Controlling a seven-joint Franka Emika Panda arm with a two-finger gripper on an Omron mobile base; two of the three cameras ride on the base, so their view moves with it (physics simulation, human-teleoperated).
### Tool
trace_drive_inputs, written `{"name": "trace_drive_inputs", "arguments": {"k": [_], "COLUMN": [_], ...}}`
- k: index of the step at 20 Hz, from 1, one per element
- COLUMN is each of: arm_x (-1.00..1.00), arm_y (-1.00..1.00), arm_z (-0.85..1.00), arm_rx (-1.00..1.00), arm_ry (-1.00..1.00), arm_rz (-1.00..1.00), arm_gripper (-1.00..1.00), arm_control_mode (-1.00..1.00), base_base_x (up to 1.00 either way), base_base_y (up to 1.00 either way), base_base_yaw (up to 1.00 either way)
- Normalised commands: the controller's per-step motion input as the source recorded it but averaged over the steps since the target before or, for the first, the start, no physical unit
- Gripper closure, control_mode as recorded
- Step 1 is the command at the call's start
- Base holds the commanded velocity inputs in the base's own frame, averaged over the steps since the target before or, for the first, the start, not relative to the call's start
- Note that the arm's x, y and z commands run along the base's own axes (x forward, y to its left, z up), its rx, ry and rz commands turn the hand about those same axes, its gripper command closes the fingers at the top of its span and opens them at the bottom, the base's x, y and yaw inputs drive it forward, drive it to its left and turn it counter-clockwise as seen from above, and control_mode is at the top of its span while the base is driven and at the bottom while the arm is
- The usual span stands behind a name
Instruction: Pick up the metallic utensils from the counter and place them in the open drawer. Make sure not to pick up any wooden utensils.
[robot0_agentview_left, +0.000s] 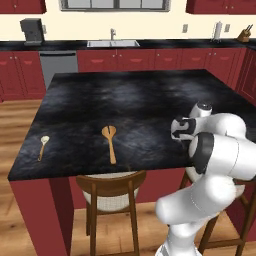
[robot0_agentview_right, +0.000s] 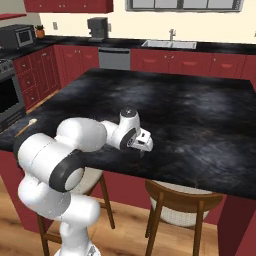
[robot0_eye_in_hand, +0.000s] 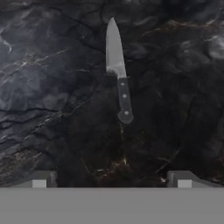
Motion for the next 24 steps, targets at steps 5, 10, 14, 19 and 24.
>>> {"name": "trace_drive_inputs", "arguments": {"k": [5, 10, 14, 19, 24], "arm_x": [0.68, 0.64, 0.64, 0.5, 0.35], "arm_y": [-0.14, -0.12, -0.12, -0.38, -0.09], "arm_z": [-0.49, -0.4, -0.28, -0.33, -0.51], "arm_rx": [0.0, 0.0, 0.01, 0.03, 0.01], "arm_ry": [0.1, 0.06, 0.0, 0.0, 0.0], "arm_rz": [0.0, 0.0, 0.0, 0.01, 0.0], "arm_gripper": [-1.0, -1.0, -1.0, -1.0, -1.0], "arm_control_mode": [-1.0, -1.0, -1.0, -1.0, -1.0], "base_base_x": [0.0, 0.0, 0.0, 0.0, 0.0], "base_base_y": [0.0, 0.0, 0.0, 0.0, 0.0], "base_base_yaw": [0.0, 0.0, 0.0, 0.0, 0.0]}}
